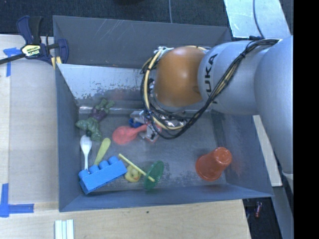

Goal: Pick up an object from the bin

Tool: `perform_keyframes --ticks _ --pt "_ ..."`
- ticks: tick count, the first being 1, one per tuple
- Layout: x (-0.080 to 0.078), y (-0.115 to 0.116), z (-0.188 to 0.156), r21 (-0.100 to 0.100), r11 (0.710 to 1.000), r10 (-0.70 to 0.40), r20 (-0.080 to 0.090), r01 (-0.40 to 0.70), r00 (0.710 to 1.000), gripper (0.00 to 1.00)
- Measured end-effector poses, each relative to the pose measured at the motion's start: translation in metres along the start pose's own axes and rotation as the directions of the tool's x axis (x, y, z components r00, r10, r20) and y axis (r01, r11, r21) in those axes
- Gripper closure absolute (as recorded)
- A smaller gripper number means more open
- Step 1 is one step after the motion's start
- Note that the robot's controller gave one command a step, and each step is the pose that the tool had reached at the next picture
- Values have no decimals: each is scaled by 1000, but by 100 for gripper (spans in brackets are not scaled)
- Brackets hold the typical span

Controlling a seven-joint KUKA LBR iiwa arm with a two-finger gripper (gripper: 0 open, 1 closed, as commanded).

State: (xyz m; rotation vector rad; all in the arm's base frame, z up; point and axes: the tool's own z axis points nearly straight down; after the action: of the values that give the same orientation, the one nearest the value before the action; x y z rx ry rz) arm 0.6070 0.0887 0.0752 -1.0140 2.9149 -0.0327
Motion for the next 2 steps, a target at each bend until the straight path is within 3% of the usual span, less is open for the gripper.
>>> perform_keyframes --ticks 1,2 --pt "34 -41 -1 6 994 -109 10 109 994 100" --pt "25 -47 2 13 924 -382 4 382 924 100"
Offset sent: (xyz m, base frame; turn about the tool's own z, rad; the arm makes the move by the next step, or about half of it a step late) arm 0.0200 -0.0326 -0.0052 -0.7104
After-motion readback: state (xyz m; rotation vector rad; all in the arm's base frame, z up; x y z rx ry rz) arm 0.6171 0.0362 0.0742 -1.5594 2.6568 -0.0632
